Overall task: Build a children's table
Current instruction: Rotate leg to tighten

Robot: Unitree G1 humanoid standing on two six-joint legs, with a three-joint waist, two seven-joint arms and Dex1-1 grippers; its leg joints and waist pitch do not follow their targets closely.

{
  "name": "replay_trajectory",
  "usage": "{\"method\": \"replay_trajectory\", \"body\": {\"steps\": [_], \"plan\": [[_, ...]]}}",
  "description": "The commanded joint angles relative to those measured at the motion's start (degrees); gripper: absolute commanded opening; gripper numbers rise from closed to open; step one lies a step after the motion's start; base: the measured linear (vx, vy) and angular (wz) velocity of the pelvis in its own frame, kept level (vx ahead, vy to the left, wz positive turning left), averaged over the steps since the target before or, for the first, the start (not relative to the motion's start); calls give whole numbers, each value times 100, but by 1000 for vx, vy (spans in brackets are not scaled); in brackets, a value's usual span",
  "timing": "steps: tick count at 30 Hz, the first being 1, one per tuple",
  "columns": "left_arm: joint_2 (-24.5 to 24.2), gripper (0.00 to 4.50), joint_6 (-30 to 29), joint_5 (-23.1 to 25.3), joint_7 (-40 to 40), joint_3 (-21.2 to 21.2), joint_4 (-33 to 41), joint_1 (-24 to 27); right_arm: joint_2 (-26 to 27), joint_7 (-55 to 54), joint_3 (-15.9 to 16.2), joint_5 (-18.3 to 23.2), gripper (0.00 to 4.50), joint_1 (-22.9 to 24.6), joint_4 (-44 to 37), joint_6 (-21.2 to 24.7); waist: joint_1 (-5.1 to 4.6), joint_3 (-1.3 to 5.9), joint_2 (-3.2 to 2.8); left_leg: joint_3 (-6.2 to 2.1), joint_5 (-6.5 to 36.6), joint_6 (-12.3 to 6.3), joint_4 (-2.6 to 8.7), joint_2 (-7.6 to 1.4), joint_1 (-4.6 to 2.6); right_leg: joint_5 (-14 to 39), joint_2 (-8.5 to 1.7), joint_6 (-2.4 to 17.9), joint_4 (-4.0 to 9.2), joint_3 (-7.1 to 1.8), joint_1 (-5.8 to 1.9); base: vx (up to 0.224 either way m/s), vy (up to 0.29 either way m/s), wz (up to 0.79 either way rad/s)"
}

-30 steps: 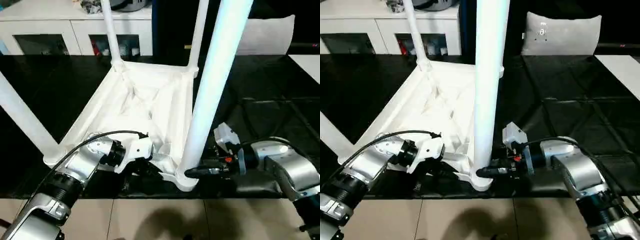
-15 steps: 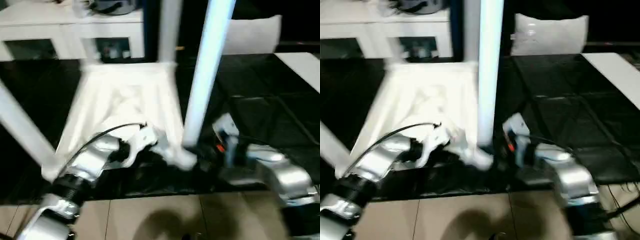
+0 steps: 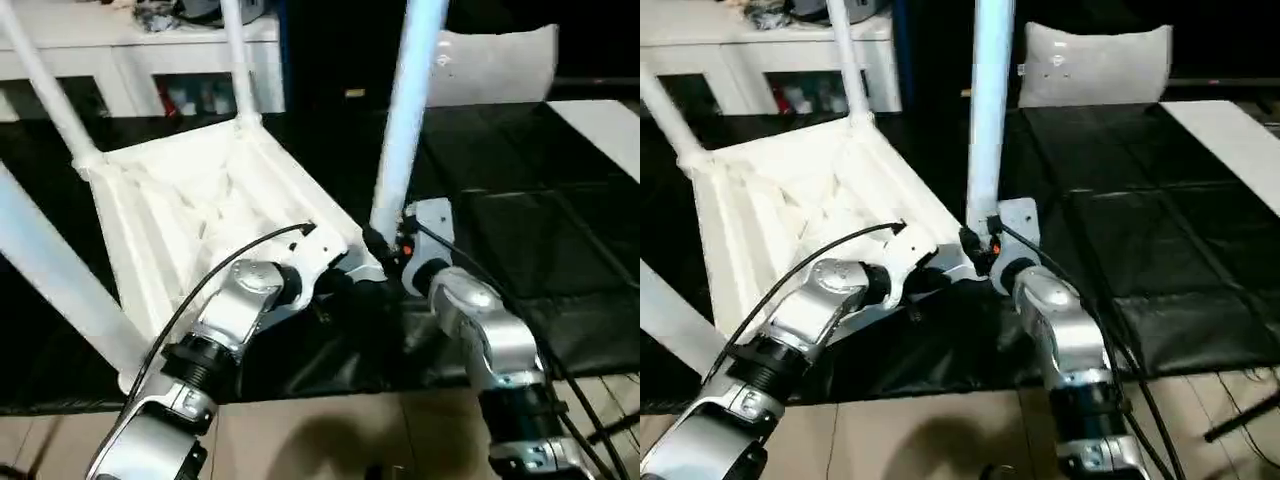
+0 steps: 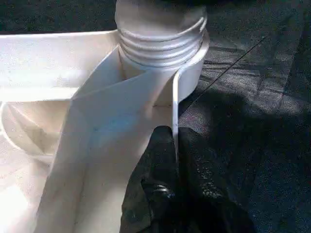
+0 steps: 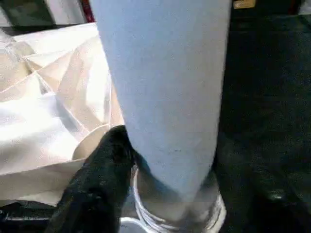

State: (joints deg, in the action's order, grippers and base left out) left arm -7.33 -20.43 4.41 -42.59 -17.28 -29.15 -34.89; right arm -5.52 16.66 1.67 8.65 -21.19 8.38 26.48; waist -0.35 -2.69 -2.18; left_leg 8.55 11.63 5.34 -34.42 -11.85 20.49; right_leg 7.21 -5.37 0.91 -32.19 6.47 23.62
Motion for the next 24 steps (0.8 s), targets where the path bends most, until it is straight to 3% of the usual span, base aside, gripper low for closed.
{"method": "replay_trajectory", "body": {"steps": [1, 2, 5, 6, 11, 15, 17, 20, 21, 23, 24], "plan": [[-75, 0, 542, -87, -131, 31, 8, -167, -237, 504, 39, 141, 302, 182, -203, -40, 46, 414, 56, 71, 710, -607, 363, -6, 51, 1537, -206, 981, 318, -217, -407, 0, 0, 0], [-84, 0, 551, -85, -137, 30, 0, -165, -257, 532, 36, 147, 309, 192, -215, -42, 96, 419, 54, 79, 571, -678, 362, -5, 61, 1380, -208, 1016, 293, -228, -419, 0, 0, 0], [-240, 0, 745, -38, -345, 4, -97, -136, -638, 1130, -36, 335, 333, 339, -400, -103, 122, 406, 64, 85, 590, -725, 358, 8, 80, 1452, -215, 1021, 305, -228, -431, 0, 0, 0], [-405, 0, 996, -15, -648, -73, -123, -87, -1083, 1728, -38, 447, 351, 450, -507, -202, 143, 394, 57, 84, 664, -734, 357, 4, 79, 1625, -211, 955, 316, -223, -437, 0, 0, 0], [-796, 0, 1558, -120, -1639, -382, -35, 59, -1988, 3002, 39, 646, 388, 589, -585, -427, 138, 354, 64, 87, 1000, -685, 377, -1, 65, 2223, -207, 802, 387, -210, -406, 0, 0, 0], [-1250, 0, 2110, -74, -2682, -817, -55, 117, -2673, 4424, 188, 1078, 388, 587, -771, -332, 209, 326, 58, 85, 1250, -695, 393, -40, 4, 2709, -222, 668, 442, -213, -340, 0, 0, 0], [-1313, 0, 2252, -98, -2907, -861, -81, 109, -2779, 4708, 251, 1165, 374, 555, -766, -343, 270, 315, 56, 98, 1280, -662, 399, -64, -41, 2715, -229, 717, 452, -227, -306, 0, 0, 0], [-1478, 0, 2487, -171, -3529, -1000, -36, 97, -2975, 5372, 535, 1259, 353, 411, -663, -391, 347, 325, 63, 90, 1293, -588, 425, -93, -38, 2444, -227, 876, 377, -235, -329, 0, 0, 0], [-1497, 0, 2531, -174, -3616, -1018, -42, 84, -2994, 5481, 585, 1271, 342, 374, -634, -385, 349, 323, 93, 94, 1271, -575, 433, -104, -20, 2362, -234, 897, 359, -256, -338, 0, 0, 0], [-1505, 0, 2551, -169, -3641, -1030, -47, 75, -2995, 5521, 612, 1270, 326, 358, -625, -380, 365, 323, 81, 94, 1252, -561, 436, -107, -26, 2325, -239, 921, 347, -270, -331, 0, 0, 0], [-1553, 0, 2698, -127, -3789, -1115, -92, 3, -2989, 5780, 805, 1256, 314, 250, -563, -350, 379, 325, 109, 103, 1218, -545, 431, -105, -33, 2279, -247, 985, 332, -289, -330, 0, 0, 0]]}}
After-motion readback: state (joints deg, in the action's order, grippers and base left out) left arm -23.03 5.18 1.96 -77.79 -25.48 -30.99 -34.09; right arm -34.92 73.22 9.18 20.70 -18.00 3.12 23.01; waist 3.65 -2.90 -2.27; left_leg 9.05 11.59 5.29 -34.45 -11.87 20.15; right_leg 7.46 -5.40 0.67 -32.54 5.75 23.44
